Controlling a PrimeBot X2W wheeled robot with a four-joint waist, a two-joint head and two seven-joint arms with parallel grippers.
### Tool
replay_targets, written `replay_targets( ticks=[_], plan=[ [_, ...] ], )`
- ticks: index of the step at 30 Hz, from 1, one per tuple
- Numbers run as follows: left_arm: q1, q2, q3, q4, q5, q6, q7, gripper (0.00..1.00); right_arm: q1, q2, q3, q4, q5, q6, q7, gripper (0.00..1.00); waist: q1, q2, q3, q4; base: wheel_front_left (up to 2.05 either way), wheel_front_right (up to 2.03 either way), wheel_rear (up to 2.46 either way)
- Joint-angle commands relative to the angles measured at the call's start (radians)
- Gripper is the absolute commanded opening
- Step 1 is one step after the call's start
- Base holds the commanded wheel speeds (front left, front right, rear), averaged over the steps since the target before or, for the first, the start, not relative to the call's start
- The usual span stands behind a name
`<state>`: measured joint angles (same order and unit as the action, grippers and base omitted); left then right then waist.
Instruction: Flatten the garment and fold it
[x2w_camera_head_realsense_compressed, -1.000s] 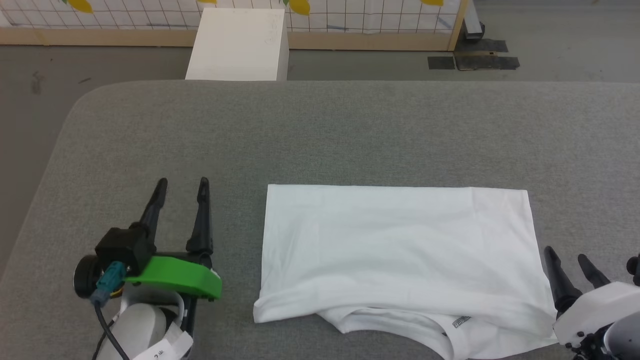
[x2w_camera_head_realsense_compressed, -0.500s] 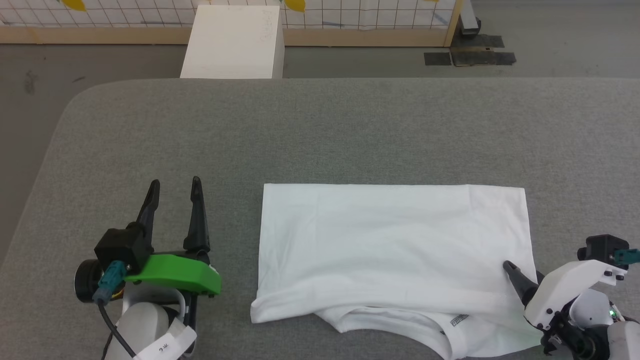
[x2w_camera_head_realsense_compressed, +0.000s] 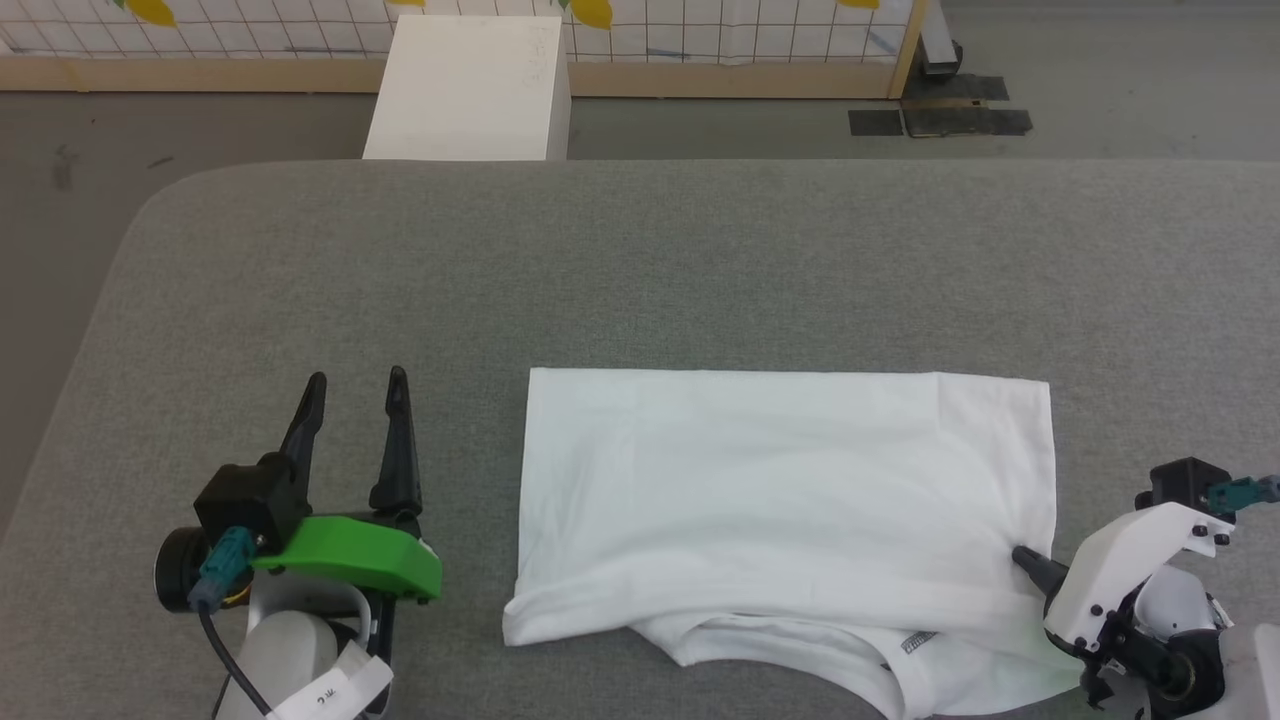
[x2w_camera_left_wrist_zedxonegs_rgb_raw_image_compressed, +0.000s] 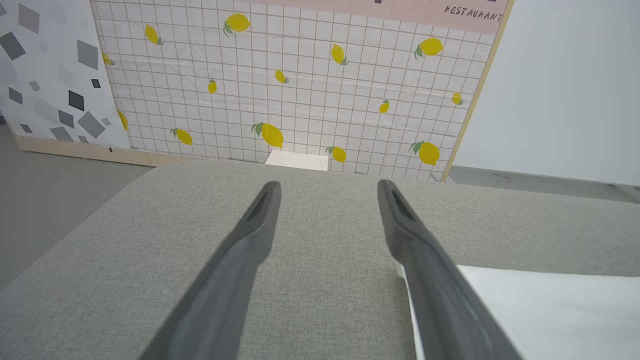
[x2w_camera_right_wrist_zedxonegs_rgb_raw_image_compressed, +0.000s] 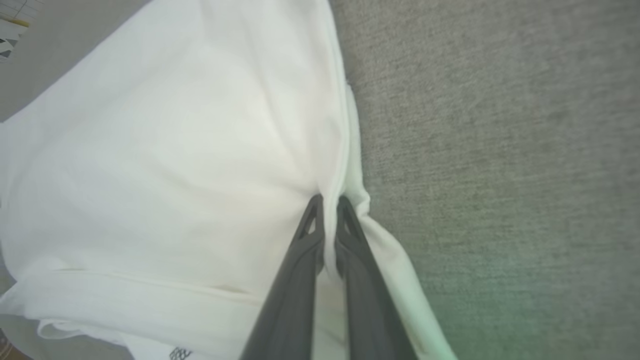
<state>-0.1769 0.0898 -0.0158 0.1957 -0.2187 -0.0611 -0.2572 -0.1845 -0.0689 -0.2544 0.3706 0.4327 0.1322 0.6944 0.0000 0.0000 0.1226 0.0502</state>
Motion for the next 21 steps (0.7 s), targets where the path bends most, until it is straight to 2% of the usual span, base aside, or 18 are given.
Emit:
replay_targets(
  ticks=[1,6,15,18,21],
  plan=[
    [-0.014,-0.006,0.003,0.001,0.010,-0.007,-0.004,1.00,0.017,0.019,0.017,0.020,0.020,-0.002,-0.006,0.00,0.0000,0.0000,0.003,-0.001,0.00,0.00,0.00],
    [-0.015,-0.012,0.011,0.004,0.020,-0.014,-0.004,1.00,0.018,0.019,-0.025,-0.010,-0.016,-0.002,-0.077,0.00,0.0000,0.0000,0.005,-0.003,0.00,0.00,0.00],
    [-0.010,-0.018,0.028,0.000,0.034,-0.020,-0.005,1.00,0.040,0.019,-0.275,-0.109,-0.252,-0.002,-0.138,0.00,0.0000,0.0000,0.006,-0.004,0.00,0.00,0.00],
    [-0.011,-0.019,0.031,0.001,0.036,-0.022,-0.005,1.00,0.045,0.019,-0.309,-0.144,-0.305,-0.002,-0.133,0.00,0.0000,0.0000,0.007,-0.005,0.00,0.00,0.00],
    [-0.011,-0.021,0.033,0.003,0.038,-0.025,-0.005,1.00,0.063,0.019,-0.292,-0.203,-0.330,-0.002,-0.117,0.00,0.0000,0.0000,0.007,-0.006,0.00,0.00,0.00]
  ],
)
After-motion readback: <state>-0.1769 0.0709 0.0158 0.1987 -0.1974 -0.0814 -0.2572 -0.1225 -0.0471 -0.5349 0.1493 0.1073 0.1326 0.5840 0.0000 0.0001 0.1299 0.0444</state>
